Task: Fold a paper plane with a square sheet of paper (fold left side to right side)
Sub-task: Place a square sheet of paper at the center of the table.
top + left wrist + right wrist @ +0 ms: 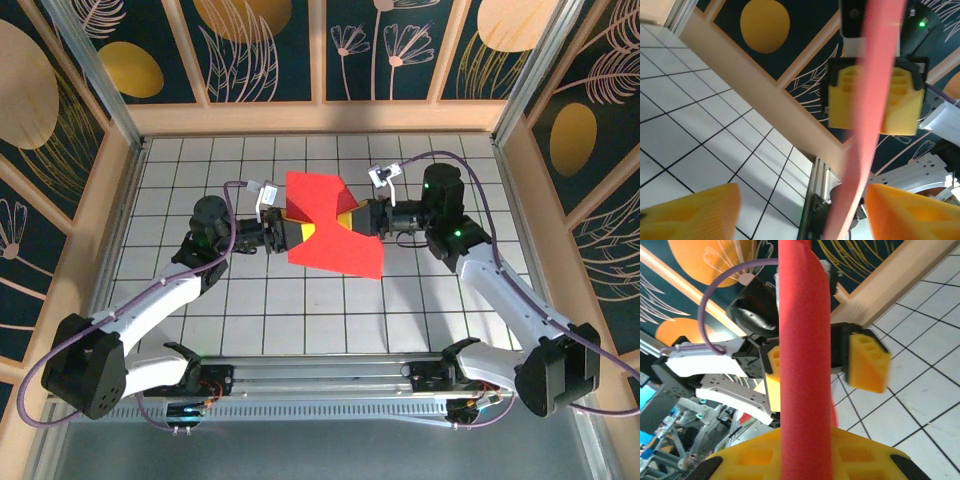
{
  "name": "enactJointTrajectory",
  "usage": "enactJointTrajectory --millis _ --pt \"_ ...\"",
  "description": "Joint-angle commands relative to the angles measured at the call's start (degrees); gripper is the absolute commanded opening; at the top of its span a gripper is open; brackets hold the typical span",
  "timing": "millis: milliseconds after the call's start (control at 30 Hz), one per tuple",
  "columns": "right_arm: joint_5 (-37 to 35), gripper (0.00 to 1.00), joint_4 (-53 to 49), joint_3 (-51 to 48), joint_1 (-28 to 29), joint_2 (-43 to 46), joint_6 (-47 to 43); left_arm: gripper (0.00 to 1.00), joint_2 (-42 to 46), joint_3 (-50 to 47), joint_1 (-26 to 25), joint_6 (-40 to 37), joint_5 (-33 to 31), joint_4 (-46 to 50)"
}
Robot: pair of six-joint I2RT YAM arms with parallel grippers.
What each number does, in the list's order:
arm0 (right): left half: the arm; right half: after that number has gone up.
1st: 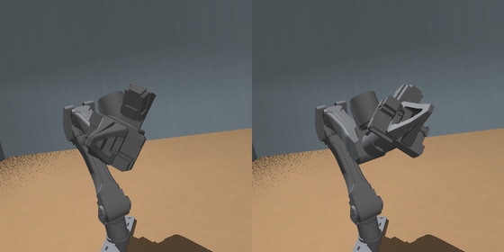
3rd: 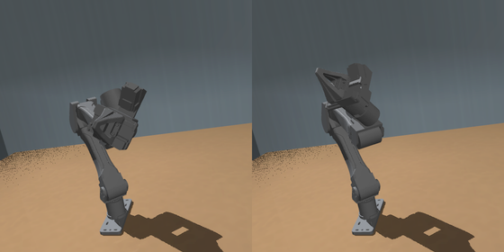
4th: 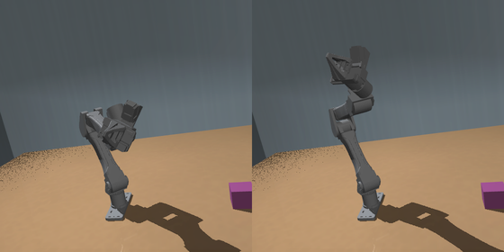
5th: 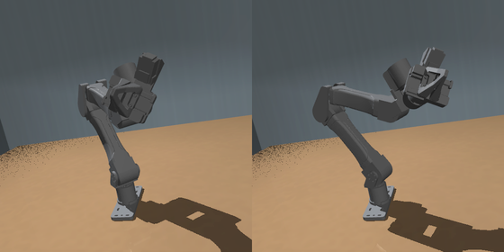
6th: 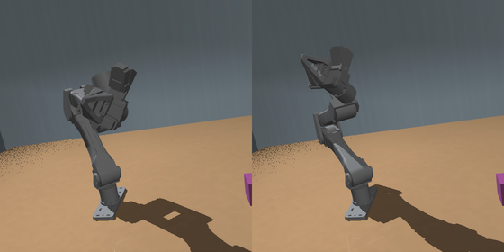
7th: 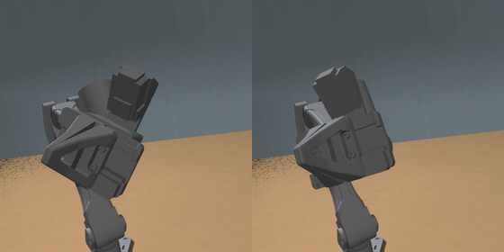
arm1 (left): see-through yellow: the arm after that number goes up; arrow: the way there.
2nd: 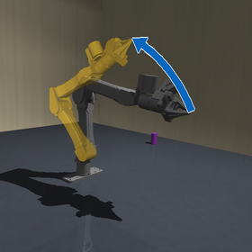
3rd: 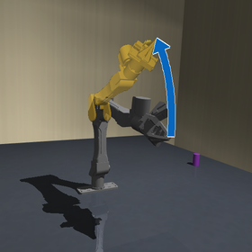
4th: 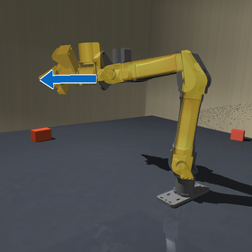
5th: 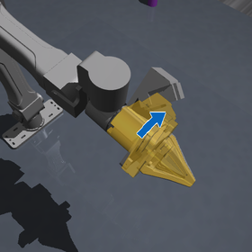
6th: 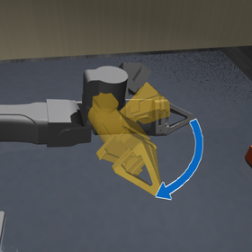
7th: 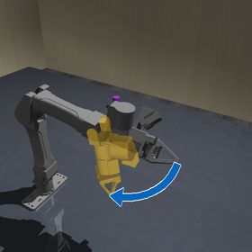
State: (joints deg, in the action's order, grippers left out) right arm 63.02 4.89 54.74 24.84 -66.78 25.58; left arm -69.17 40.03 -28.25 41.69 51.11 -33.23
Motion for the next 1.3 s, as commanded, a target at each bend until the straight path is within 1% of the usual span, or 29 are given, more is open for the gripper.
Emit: enactJointTrajectory --millis 0,33,67,100,200,233,300,333,400,467,600,700,733,800,900,967,1067,1133,1267 --pt "-3.86 0.23 -4.65 2.46 -0.62 -0.61 -4.31 0.35 0.8 0.85 -0.14 -2.82 -0.17 0.4" --pt "-4.78 0.24 -5.19 2.31 -0.92 -0.78 -4.55 0.22 0.82 0.79 -0.14 -3.25 -0.93 1.48" --pt "-5.66 0.26 -5.9 2.38 -1.21 -0.89 -4.93 0.12 0.72 0.67 -0.16 -3.43 -1.54 2.16" --pt "-6.78 0.29 -6.64 2.29 -1.43 -0.98 -5.37 0.07 0.57 0.45 -0.14 -3.45 -2.08 2.8" --pt "-11.25 0.37 -9.75 2.29 -2.02 -0.98 -7.38 0.05 0.2 -0.49 -0.14 -3.15 -4.17 4.02" --pt "-12.92 0.41 -10.62 2.21 -2.43 -1.0 -7.73 0.04 0.01 -0.8 -0.14 -3.0 -4.77 4.35" --pt "-15.86 0.47 -11.54 1.57 -3.6 -0.89 -7.94 0.0 -0.82 -1.18 -0.14 -2.67 -6.55 6.04" --pt "-17.85 0.53 -11.97 1.08 -4.18 -0.81 -7.7 0.0 -1.53 -1.64 -0.14 -2.17 -6.97 6.41" --pt "-21.51 0.6 -12.14 -0.24 -5.64 -0.63 -6.96 0.0 -3.28 -2.36 -0.14 -0.75 -8.82 7.44" --pt "-24.94 0.67 -12.44 -1.66 -6.73 -0.47 -6.39 0.0 -5.37 -2.97 -0.14 0.39 -9.01 7.99" --pt "-30.74 0.75 -10.73 -6.15 -8.51 0.19 -2.76 0.0 -10.07 -4.02 -0.23 2.19 -10.85 9.74" --pt "-32.87 0.76 -7.36 -10.93 -9.29 0.66 1.55 0.0 -13.73 -4.74 -0.33 3.16 -12.77 11.19" --pt "-33.14 0.75 -6.1 -12.57 -9.22 0.46 2.93 0.0 -15.01 -4.87 -0.31 3.29 -13.49 11.86" --pt "-32.31 0.7 -2.9 -15.68 -9.2 -0.2 5.76 0.0 -17.23 -5.04 -0.37 3.56 -14.87 13.46" --pt "-30.52 0.55 0.96 -19.57 -8.94 -2.49 9.27 0.0 -20.7 -4.25 -0.4 3.16 -16.34 17.35" --pt "-30.09 0.43 3.21 -21.24 -8.46 -4.67 11.3 0.0 -22.5 -2.91 -0.4 1.59 -18.05 21.3" --pt "-29.41 0.28 6.47 -22.72 -6.97 -8.55 13.03 0.0 -23.92 -1.16 -0.4 -0.35 -19.79 25.7" --pt "-29.53 0.2 7.95 -22.88 -5.56 -11.4 13.5 0.0 -24.34 -0.6 -0.4 -0.88 -20.01 26.74" --pt "-29.93 0.07 9.47 -21.17 -2.04 -17.77 13.46 0.0 -25.22 0.52 -0.4 -2.22 -20.33 28.94"
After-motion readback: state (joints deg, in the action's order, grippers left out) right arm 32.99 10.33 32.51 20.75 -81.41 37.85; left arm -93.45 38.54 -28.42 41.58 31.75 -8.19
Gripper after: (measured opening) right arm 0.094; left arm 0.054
